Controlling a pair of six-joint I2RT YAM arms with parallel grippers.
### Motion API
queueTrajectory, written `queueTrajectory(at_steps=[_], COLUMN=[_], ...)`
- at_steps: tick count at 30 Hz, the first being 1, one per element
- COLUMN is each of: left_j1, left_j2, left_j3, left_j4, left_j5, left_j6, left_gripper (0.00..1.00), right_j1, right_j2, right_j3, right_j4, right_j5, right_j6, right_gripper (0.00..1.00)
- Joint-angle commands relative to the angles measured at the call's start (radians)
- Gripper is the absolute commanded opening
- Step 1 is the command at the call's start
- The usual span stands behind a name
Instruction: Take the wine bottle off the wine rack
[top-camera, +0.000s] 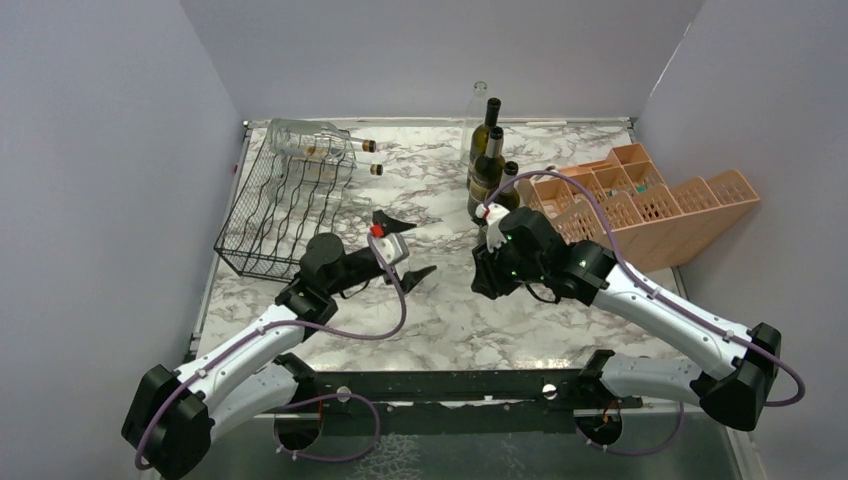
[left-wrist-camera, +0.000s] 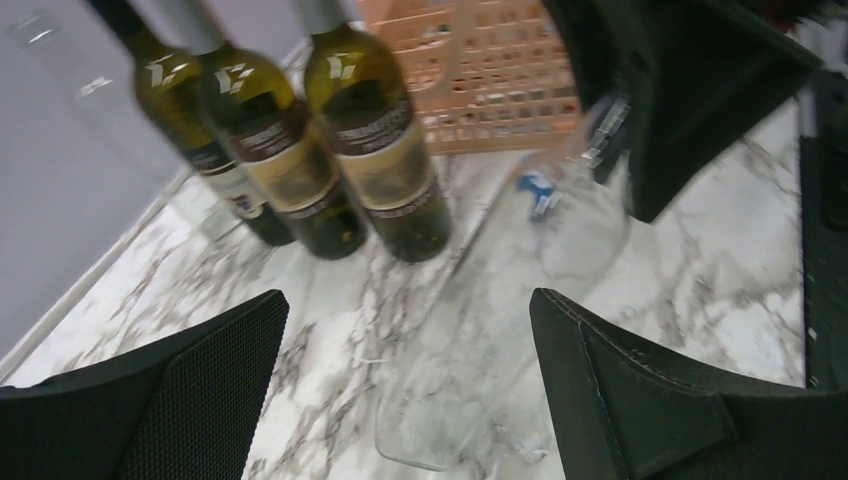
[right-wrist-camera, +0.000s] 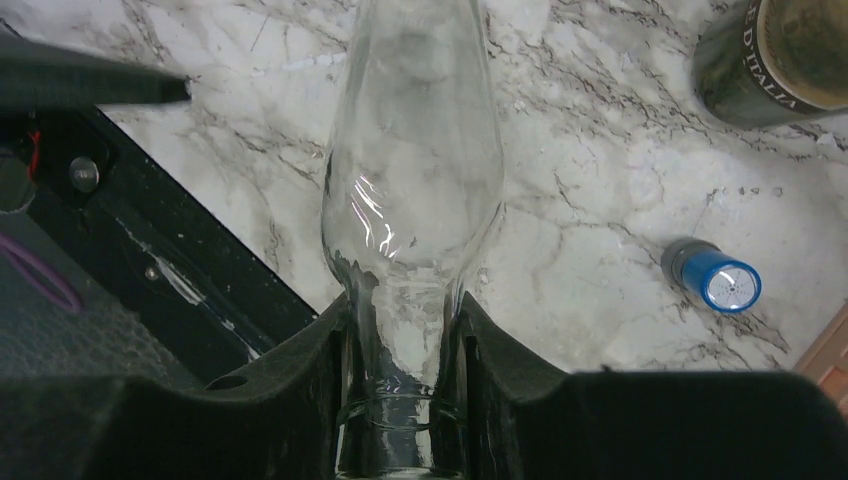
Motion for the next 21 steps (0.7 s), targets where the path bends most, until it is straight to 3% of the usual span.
queueTrajectory(at_steps=[1, 7, 12, 17, 21], left_j1=[-0.095, -0.185, -0.233, -0.269, -0.290], left_j2=[0.002, 0.164, 0.247, 0.307, 0.330], left_j3=[-0.047, 0.006, 0.036, 0.058, 0.068], left_j4=[0.020, 0.012, 0.013, 0.015, 0.015], left_j5=[0.182, 0.236, 0.144, -0.044, -0.043], left_j6=[0.173, 0.164, 0.203, 0.219, 0.216], left_gripper=[0.98, 0.99, 0.99, 0.99, 0.95], right_j1=[0.000, 0.000, 0.000, 0.000, 0.000], right_j2=[-0.051, -0.036, -0.031, -0.018, -0.010], right_j3=[0.035, 0.063, 0.061, 0.056, 0.054], right_j4=[-0.030, -0.054, -0.029, -0.013, -0.001], right_j5=[-0.004, -0.026, -0.058, -0.102, -0.120], right_j6=[0.019, -0.001, 0.000, -0.006, -0.007], right_gripper=[0.13, 0.14, 0.13, 0.14, 0.14])
